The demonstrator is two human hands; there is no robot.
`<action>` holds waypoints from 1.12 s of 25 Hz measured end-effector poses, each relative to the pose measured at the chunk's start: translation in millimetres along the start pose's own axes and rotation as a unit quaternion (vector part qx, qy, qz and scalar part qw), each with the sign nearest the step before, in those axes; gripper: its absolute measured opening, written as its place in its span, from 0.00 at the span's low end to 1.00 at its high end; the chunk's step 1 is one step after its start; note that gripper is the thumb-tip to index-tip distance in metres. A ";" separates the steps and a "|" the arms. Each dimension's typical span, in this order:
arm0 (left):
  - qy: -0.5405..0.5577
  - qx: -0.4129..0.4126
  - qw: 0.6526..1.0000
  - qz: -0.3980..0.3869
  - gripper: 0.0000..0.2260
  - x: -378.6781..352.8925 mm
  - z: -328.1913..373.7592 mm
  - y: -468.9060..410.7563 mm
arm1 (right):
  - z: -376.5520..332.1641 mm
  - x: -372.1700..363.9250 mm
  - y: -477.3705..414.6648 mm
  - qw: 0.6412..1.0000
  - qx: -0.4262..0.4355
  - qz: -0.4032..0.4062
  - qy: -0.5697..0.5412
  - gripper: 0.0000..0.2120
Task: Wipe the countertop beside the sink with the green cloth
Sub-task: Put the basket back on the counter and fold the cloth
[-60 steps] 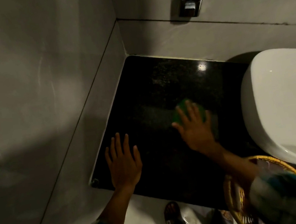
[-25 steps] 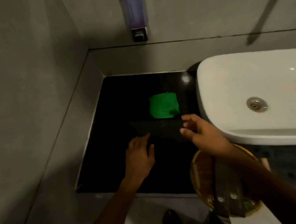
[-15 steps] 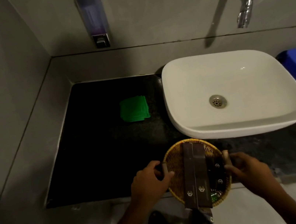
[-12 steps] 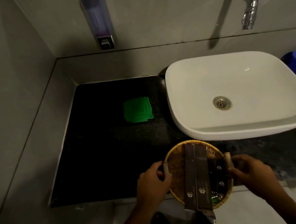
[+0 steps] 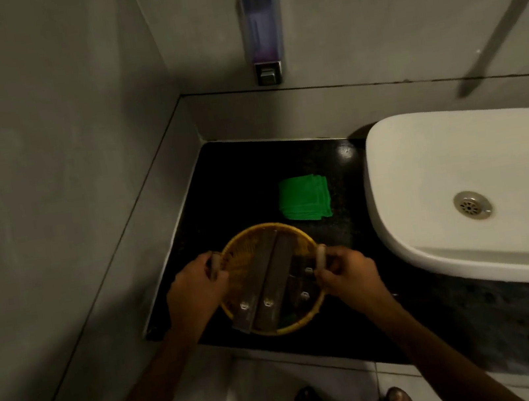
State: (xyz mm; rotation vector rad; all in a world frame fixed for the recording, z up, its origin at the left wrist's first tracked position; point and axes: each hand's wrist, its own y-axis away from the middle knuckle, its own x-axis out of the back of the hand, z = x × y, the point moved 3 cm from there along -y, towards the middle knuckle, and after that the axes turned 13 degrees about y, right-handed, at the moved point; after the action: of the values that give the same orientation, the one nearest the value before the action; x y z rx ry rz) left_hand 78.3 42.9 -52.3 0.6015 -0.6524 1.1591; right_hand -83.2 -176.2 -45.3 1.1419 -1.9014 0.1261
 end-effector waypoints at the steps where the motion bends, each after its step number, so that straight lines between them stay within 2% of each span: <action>1: -0.003 0.006 1.000 0.007 0.16 7.9 -7.5 -7.1 | -13.5 -9.2 -8.1 1.000 0.015 -0.004 -0.001 0.16; 5: 0.005 0.029 0.999 -0.020 0.14 15.7 -22.6 -18.5 | -31.9 -32.0 -23.2 0.998 0.016 -0.049 -0.020 0.19; 8: -0.040 0.026 0.999 -0.015 0.20 18.6 -16.2 -26.5 | -15.5 -21.8 -34.9 0.997 -0.020 -0.079 -0.002 0.27; 9: -0.059 0.007 0.998 0.000 0.23 18.4 -6.1 -33.6 | -9.0 -12.0 -45.4 0.997 -0.039 -0.063 -0.004 0.28; 11: -0.041 -0.060 0.997 0.007 0.25 7.0 26.4 -52.5 | -0.2 10.3 -73.6 0.997 -0.072 0.006 -0.011 0.24; 14: -0.046 -0.108 0.989 -0.085 0.19 -43.4 83.3 -87.2 | -3.0 24.2 -121.9 0.992 -0.079 0.072 0.072 0.20; 16: -0.068 -0.088 0.983 -0.147 0.20 -79.4 108.8 -107.1 | -6.4 19.5 -147.7 0.988 -0.079 0.068 0.112 0.23; 18: -0.086 -0.062 0.978 -0.182 0.23 -106.4 120.6 -121.8 | -2.8 14.4 -165.6 0.988 -0.110 0.045 0.099 0.28; 22: -0.067 -0.017 0.976 -0.208 0.23 -144.3 128.4 -136.7 | 8.2 6.1 -181.8 0.984 -0.169 0.047 -0.012 0.27; 25: 0.019 0.049 0.985 -0.163 0.25 -155.3 128.5 -142.7 | 12.8 1.1 -182.1 0.967 -0.213 0.060 -0.128 0.24; 28: 0.199 0.169 0.955 -0.137 0.23 -155.3 118.5 -150.0 | 12.9 -1.1 -176.6 0.962 -0.209 0.064 -0.163 0.23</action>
State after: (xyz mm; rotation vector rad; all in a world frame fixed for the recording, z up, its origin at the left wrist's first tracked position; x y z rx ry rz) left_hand 162.5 -183.4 -101.0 0.6960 -0.0196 1.0920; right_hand 41.6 -282.5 -112.2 0.7845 -2.1561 -0.4017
